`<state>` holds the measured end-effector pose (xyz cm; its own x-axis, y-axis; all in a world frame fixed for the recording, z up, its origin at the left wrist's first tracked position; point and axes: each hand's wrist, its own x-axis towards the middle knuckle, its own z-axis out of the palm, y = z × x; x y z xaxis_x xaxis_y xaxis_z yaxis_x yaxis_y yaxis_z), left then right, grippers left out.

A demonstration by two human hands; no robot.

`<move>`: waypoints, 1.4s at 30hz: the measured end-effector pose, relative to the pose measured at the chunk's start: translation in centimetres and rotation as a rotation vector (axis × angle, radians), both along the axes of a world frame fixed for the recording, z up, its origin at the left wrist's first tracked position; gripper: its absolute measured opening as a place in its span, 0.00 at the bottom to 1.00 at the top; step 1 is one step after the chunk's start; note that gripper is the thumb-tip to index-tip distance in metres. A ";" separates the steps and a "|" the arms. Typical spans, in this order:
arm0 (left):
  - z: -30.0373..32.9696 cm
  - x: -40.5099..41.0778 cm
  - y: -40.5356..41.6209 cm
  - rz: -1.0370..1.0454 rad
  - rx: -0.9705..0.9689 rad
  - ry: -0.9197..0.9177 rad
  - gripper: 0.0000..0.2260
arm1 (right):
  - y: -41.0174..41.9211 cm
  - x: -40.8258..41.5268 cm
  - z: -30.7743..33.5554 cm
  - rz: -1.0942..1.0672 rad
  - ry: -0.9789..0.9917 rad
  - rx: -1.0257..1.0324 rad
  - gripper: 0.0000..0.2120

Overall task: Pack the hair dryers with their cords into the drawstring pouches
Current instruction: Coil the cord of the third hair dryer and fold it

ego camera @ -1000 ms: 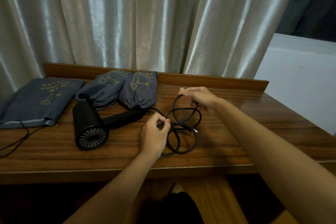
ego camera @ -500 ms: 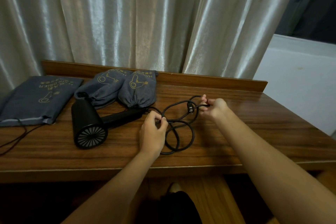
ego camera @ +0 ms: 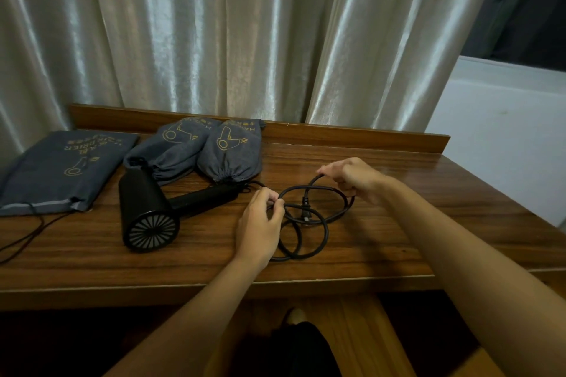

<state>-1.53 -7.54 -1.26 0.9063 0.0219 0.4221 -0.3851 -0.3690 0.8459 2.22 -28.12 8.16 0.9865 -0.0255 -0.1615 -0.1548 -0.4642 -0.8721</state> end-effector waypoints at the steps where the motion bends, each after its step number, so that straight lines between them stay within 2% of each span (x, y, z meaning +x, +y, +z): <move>1: 0.0 0.0 0.0 -0.007 -0.007 -0.009 0.06 | 0.2 0.0 0.1 0.008 -0.024 -0.059 0.11; 3: 0.0 0.0 0.0 -0.026 -0.035 -0.005 0.06 | 0.7 0.2 -0.2 -0.126 -0.075 -0.095 0.12; 4: 0.0 0.0 0.0 -0.038 -0.049 0.004 0.06 | 0.9 0.3 -0.4 -0.248 -0.092 -0.043 0.11; 6: -0.1 0.0 0.1 -0.045 -0.084 0.029 0.06 | 0.9 0.4 -0.9 -0.476 -0.105 0.228 0.08; 8: -0.1 0.1 0.2 -0.019 -0.118 0.053 0.06 | 0.4 0.1 -1.0 -0.582 -0.128 0.625 0.13; 9: -0.1 0.1 0.2 -0.003 -0.132 0.060 0.07 | 0.0 -0.2 -1.1 -0.579 -0.133 0.783 0.16; 11: -0.1 0.2 0.3 0.021 -0.178 0.071 0.06 | -0.4 -1.0 -1.1 -0.495 -0.110 0.937 0.18; 17: 0.0 0.4 0.1 0.007 -0.346 0.211 0.09 | -1.7 -4.0 -1.6 -0.323 -0.074 1.082 0.20; 24: 0.3 -0.1 0.2 -0.019 -0.340 0.214 0.17 | 1.5 -6.2 -2.1 -0.404 -0.129 1.242 0.20; 26: 0.3 0.0 0.1 0.017 -0.269 0.162 0.16 | 2.2 -6.5 -1.8 -0.438 -0.168 1.241 0.21; 29: 0.2 0.0 0.0 0.183 -0.080 0.072 0.13 | 3.1 -7.1 -2.0 -0.509 -0.251 1.162 0.20; 30: 0.1 -0.1 0.0 0.230 -0.040 0.047 0.12 | 3.4 -7.4 -2.2 -0.524 -0.294 1.084 0.20; 32: 0.1 -0.3 -0.1 0.266 -0.009 -0.009 0.08 | 3.9 -8.2 -2.9 -0.530 -0.397 0.801 0.19; 35: 0.2 -0.2 0.0 0.216 -0.073 -0.054 0.05 | 4.5 -9.1 -4.1 -0.448 -0.562 0.404 0.11; 38: 0.4 0.0 0.0 0.186 -0.120 -0.031 0.04 | 4.3 -9.4 -4.9 -0.308 -0.698 0.172 0.05; 42: 0.0 0.2 0.1 0.192 -0.178 0.052 0.05 | 3.4 -9.6 -6.0 -0.222 -0.750 -0.065 0.10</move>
<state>-1.37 -7.43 -1.28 0.8988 0.2657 0.3487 -0.2762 -0.2746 0.9210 -7.35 -24.72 2.15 0.8022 -0.2214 0.5545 0.3697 -0.5452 -0.7524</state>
